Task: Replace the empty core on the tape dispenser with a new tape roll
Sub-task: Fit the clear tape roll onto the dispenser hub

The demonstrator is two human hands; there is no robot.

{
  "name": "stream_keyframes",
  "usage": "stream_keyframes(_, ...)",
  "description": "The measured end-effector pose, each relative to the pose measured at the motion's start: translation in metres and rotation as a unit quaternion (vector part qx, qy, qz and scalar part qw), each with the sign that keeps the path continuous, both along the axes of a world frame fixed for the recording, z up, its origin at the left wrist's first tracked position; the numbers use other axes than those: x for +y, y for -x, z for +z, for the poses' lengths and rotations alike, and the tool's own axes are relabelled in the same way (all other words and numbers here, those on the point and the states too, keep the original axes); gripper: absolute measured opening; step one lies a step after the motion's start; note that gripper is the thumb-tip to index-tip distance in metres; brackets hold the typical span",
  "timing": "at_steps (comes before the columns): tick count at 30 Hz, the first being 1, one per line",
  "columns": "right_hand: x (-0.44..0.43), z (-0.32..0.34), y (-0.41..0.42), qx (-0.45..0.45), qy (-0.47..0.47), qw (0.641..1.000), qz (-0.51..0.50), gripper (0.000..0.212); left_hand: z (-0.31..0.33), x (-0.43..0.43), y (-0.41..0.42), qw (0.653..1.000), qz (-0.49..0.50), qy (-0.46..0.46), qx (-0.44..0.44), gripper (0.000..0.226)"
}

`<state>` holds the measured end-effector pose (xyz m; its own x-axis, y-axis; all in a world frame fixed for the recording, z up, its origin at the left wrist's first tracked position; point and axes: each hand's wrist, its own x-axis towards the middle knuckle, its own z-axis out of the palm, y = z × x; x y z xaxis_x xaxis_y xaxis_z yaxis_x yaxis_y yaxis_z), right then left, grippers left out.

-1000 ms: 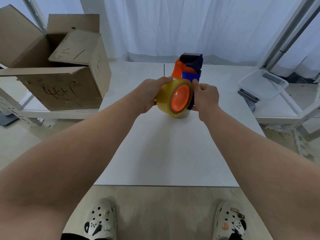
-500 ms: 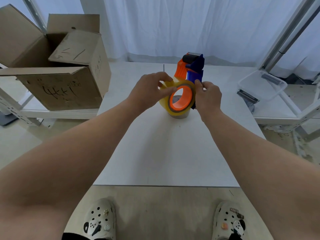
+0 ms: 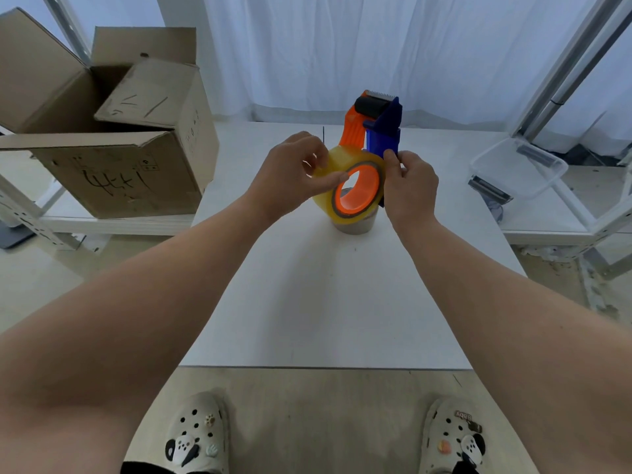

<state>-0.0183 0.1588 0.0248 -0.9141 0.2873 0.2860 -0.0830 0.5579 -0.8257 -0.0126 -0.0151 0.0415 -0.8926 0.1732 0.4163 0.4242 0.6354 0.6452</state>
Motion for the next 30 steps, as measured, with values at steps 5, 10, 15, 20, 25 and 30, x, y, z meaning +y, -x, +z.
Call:
stream_keyframes(5, -0.0031, 0.0027, -0.0009, -0.001, 0.014, 1.0, -0.007, 0.035, 0.002, 0.0008, -0.0019, 1.0, 0.001, -0.01, 0.002, 0.047)
stream_keyframes(10, -0.003, 0.0018, -0.0011, -0.003, 0.023, 1.0, -0.008, 0.034, 0.0041, 0.0039, -0.003, 1.0, 0.01, -0.002, 0.012, 0.042)
stream_keyframes(15, -0.0023, 0.0023, -0.002, -0.003, 0.031, 0.999, -0.012, 0.035, 0.004, 0.0056, -0.0042, 0.999, 0.013, -0.011, 0.028, 0.042)
stream_keyframes(20, -0.0038, 0.0028, -0.0025, -0.012, 0.046, 0.999, -0.012, 0.035, 0.0042, 0.0062, -0.0056, 0.999, 0.006, -0.017, 0.032, 0.042)
stream_keyframes(25, -0.0043, 0.0016, -0.0033, -0.014, 0.046, 0.999, -0.01, 0.035, 0.0033, 0.0048, -0.0037, 1.0, 0.007, -0.013, 0.022, 0.04)
stream_keyframes(30, -0.0047, 0.001, -0.0032, -0.009, 0.048, 0.999, -0.006, 0.035, 0.0029, 0.0055, -0.0048, 1.0, 0.01, -0.007, 0.026, 0.04)
